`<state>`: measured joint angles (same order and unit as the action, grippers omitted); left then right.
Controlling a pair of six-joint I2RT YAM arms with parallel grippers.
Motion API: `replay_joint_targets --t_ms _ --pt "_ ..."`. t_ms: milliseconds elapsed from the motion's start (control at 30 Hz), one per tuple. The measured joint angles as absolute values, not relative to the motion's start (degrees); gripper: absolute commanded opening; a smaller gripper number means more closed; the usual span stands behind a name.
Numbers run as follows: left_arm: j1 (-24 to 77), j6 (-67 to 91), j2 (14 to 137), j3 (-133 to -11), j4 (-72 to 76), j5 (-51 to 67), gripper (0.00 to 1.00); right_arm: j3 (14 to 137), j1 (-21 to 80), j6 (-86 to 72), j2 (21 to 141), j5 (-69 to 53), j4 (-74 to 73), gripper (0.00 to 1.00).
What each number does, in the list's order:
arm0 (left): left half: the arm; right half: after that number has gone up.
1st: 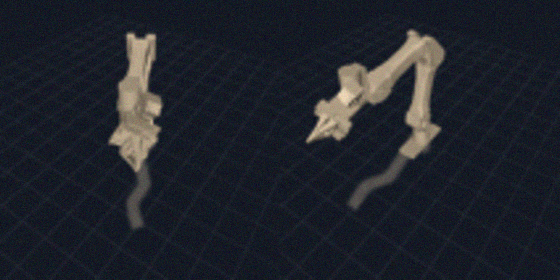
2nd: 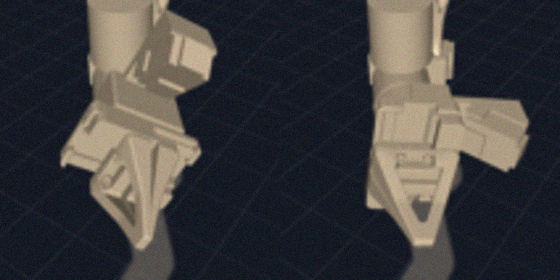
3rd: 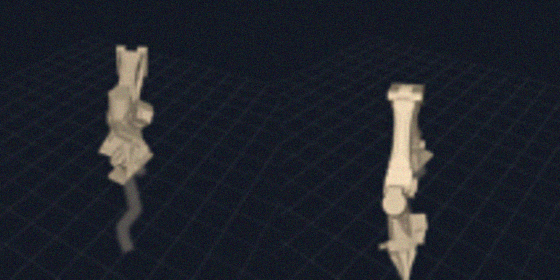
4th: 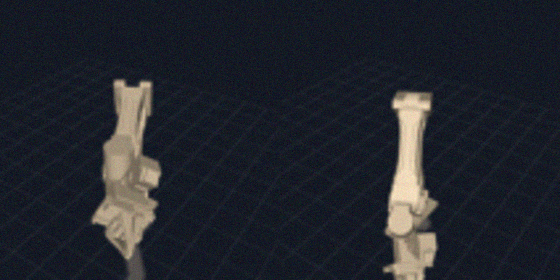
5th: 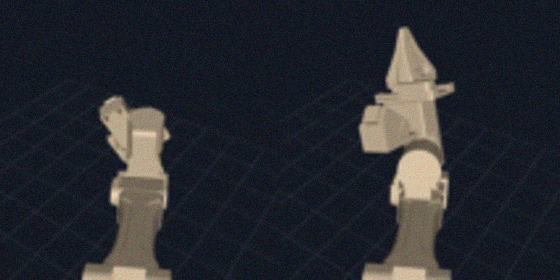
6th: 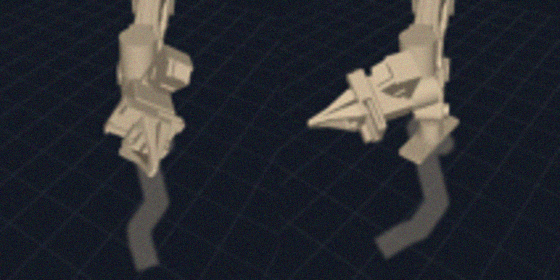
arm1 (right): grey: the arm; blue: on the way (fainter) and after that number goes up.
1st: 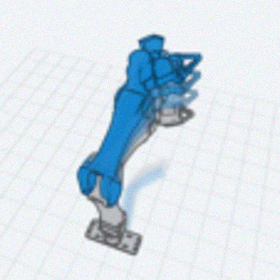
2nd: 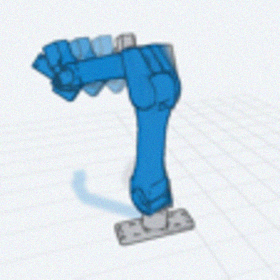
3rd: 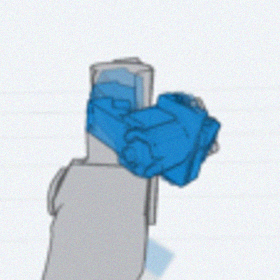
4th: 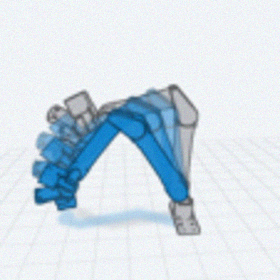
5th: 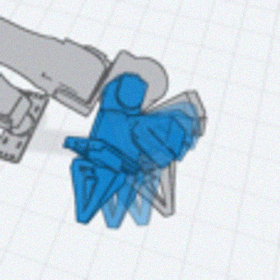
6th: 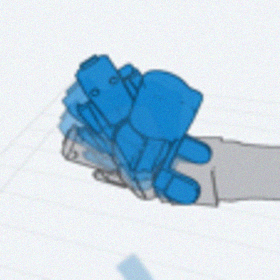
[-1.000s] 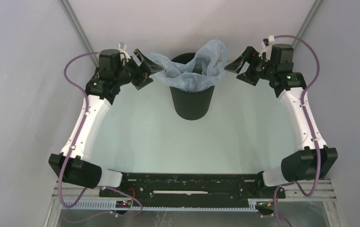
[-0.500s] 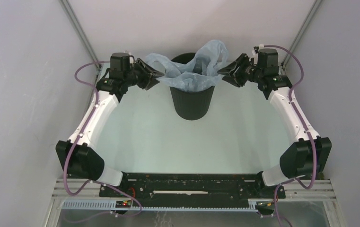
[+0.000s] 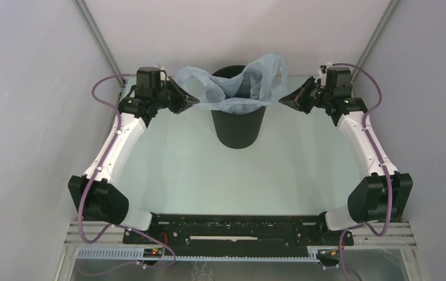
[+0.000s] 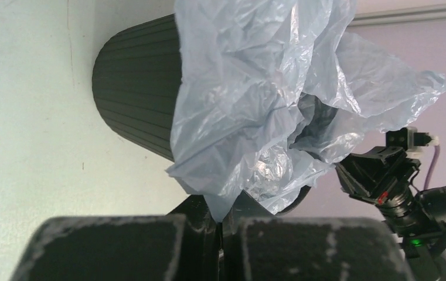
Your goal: Put the trash bags into the trash bin
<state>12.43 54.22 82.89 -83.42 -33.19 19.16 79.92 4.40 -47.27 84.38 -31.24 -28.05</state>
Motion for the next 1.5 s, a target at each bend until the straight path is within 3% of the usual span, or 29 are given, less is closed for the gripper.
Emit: replay_joint_targets --t_ms 933,1000,1133,1300,1500 --pt "12.71 49.45 76.44 -73.60 -34.70 18.92 0.03 68.60 2.61 -40.40 78.28 -36.18 -29.50 0.00" --pt "12.73 49.04 77.84 -73.73 -34.41 18.70 0.09 68.60 2.63 -40.10 79.72 -36.25 -27.46 0.01" --pt "12.73 47.40 83.66 -76.84 -34.13 18.06 0.23 68.64 2.52 -40.14 85.69 -37.32 -21.58 0.14" --pt "12.60 41.89 88.23 -83.29 -35.31 16.58 0.58 68.66 1.98 -37.89 88.77 -39.27 -21.47 0.41" --pt "12.29 37.19 80.20 -80.60 -36.77 15.79 0.80 68.66 1.87 -29.26 80.66 -38.92 -28.88 0.66"
